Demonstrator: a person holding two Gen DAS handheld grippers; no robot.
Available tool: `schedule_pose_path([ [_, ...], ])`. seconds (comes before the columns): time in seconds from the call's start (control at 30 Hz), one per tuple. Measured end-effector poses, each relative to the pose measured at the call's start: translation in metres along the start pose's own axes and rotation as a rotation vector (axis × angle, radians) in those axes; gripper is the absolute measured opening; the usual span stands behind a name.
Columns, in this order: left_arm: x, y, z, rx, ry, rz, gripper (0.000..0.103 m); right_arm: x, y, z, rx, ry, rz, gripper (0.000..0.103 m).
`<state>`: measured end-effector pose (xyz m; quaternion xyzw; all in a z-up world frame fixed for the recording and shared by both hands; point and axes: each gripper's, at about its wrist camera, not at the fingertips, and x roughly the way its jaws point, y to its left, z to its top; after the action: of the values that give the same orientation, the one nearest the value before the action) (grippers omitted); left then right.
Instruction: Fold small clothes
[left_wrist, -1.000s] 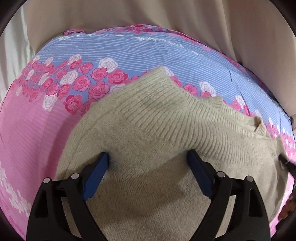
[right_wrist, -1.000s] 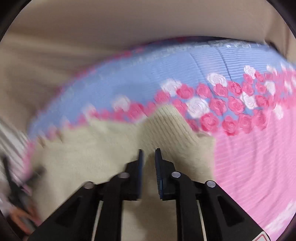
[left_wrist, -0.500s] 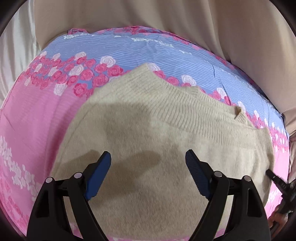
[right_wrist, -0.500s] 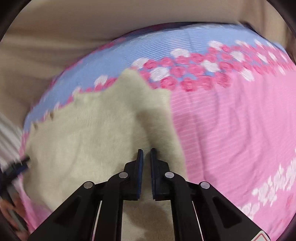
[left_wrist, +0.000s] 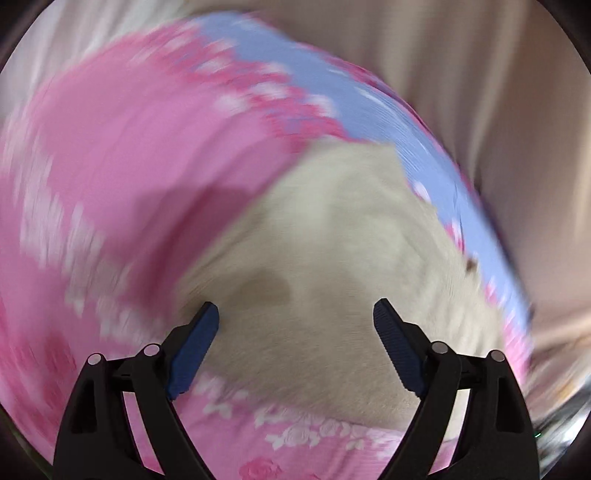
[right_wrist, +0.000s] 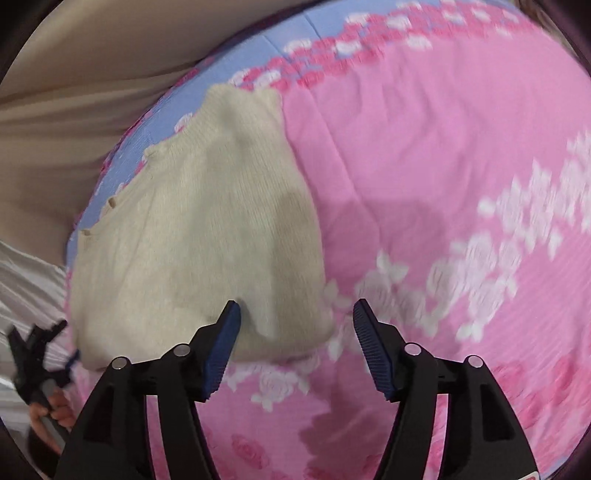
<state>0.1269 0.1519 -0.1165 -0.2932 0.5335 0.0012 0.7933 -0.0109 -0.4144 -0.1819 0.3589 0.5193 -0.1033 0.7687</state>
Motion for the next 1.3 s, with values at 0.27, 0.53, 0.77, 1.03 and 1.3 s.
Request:
schedule_pose_path([
  [0.27, 0.021, 0.031, -0.016, -0.23, 0.038, -0.073, 0.086, 0.017, 0.024, 0.003, 0.015, -0.049, 0.064, 0.082],
  [0.53, 0.002, 0.004, -0.007, -0.181, 0.041, -0.226, 0.026, -0.028, 0.042, 0.034, -0.014, -0.12, 0.153, 0.021],
  [0.77, -0.046, 0.008, -0.05, -0.115, 0.123, -0.284, 0.024, -0.111, 0.016, 0.01, -0.191, -0.153, 0.029, 0.018],
  [1.03, -0.024, 0.064, -0.146, -0.125, 0.263, -0.003, 0.024, -0.058, -0.077, -0.062, -0.046, 0.085, -0.116, 0.029],
  [1.3, -0.072, -0.026, -0.077, 0.207, -0.081, 0.026, 0.076, -0.104, -0.02, 0.013, -0.194, -0.15, -0.103, 0.065],
])
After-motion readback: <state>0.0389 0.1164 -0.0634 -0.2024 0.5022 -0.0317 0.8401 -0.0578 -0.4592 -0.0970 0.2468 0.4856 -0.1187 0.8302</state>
